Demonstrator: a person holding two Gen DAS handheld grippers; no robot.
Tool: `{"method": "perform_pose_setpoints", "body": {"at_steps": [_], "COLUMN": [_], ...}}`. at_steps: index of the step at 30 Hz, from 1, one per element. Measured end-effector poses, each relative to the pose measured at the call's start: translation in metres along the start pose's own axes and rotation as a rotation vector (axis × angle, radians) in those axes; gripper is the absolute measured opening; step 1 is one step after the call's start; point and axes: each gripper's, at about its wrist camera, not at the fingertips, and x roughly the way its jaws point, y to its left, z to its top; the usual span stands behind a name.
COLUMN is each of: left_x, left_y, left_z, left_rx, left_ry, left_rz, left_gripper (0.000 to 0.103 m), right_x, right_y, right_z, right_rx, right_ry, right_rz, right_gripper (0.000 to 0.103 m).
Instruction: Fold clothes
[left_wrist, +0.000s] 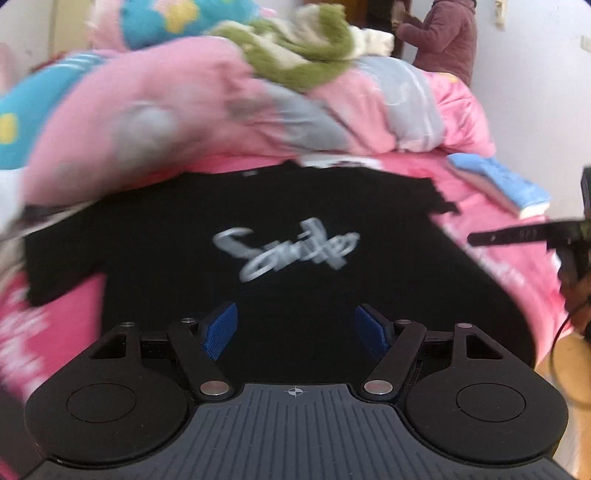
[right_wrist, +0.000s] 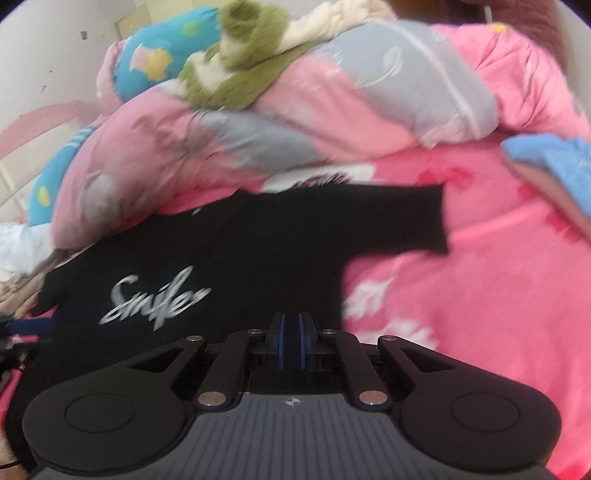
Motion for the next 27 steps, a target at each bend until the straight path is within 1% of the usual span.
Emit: {"method": "perform_pose_setpoints", "body": {"at_steps": [2, 3, 4, 5, 9, 10, 12, 13, 15, 16, 18, 20, 21, 22, 23, 24, 25, 26, 27], "left_x": [-0.020, -0.022, -0.022, -0.022, -0.024, -0.025, -0.033, -0.036, -0.040, -0.041, -0.043, -0.045, -0.046, -0.047, -0.048, -0.049, -0.049, -0.050, -0.052], "left_y": [0.010, 0.012, 0.013, 0.013, 0.009, 0.009, 0.013, 0.013, 0.015, 0.014, 0.012, 0.009, 0.008, 0.007, 0.006, 0.005, 0.004, 0.004, 0.003], "left_z": [-0.019, -0.029, -0.040, -0.049, -0.093, -0.103, -0.117, -0.119, -0.123, -0.125, -0.128, -0.131, -0.132, -0.134, -0.135, -0.137, -0.138, -0.141, -0.144], "left_rx": [0.028, 0.041, 0.052, 0.057, 0.106, 0.111, 0.108, 0.108, 0.109, 0.108, 0.107, 0.105, 0.104, 0.103, 0.103, 0.102, 0.100, 0.095, 0.100], "left_ry": [-0.032, -0.032, -0.031, -0.035, -0.038, -0.039, -0.084, -0.091, -0.105, -0.103, -0.101, -0.099, -0.098, -0.097, -0.096, -0.095, -0.093, -0.089, -0.079], "left_rz": [0.058, 0.085, 0.097, 0.105, 0.125, 0.127, 0.112, 0.107, 0.099, 0.103, 0.110, 0.117, 0.120, 0.123, 0.127, 0.130, 0.134, 0.138, 0.141], "left_gripper": [0.071, 0.071, 0.071, 0.071, 0.071, 0.071, 0.071, 0.071, 0.071, 0.071, 0.071, 0.071, 0.071, 0.071, 0.071, 0.071, 0.071, 0.071, 0.071], "right_x": [0.004, 0.008, 0.011, 0.016, 0.007, -0.004, -0.030, -0.045, -0.071, -0.084, -0.105, -0.126, -0.132, -0.131, -0.123, -0.114, -0.100, -0.085, -0.071], "right_y": [0.014, 0.020, 0.026, 0.030, 0.014, 0.005, -0.014, -0.029, -0.054, -0.063, -0.068, -0.060, -0.051, -0.036, -0.020, -0.002, 0.012, 0.027, 0.034], "right_z": [-0.006, -0.010, -0.015, -0.021, -0.055, -0.064, -0.080, -0.090, -0.108, -0.116, -0.122, -0.118, -0.113, -0.107, -0.103, -0.099, -0.100, -0.101, -0.108], "right_rx": [-0.022, -0.035, -0.049, -0.075, -0.104, -0.094, -0.067, -0.046, 0.016, 0.045, 0.078, 0.111, 0.112, 0.091, 0.054, 0.016, -0.019, -0.054, -0.069], "right_ry": [0.020, 0.030, 0.041, 0.050, 0.036, 0.026, 0.004, 0.001, 0.015, 0.032, 0.055, -0.011, -0.048, -0.074, -0.081, -0.085, -0.066, -0.044, -0.005], "right_rz": [0.012, 0.015, 0.018, -0.004, -0.037, -0.047, -0.068, -0.081, -0.119, -0.154, -0.251, -0.193, -0.141, -0.096, -0.063, -0.031, -0.012, 0.004, 0.000], "right_gripper": [0.009, 0.014, 0.018, 0.020, 0.020, 0.020, 0.019, 0.019, 0.032, 0.031, 0.032, 0.032, 0.032, 0.032, 0.032, 0.032, 0.032, 0.031, 0.031]}}
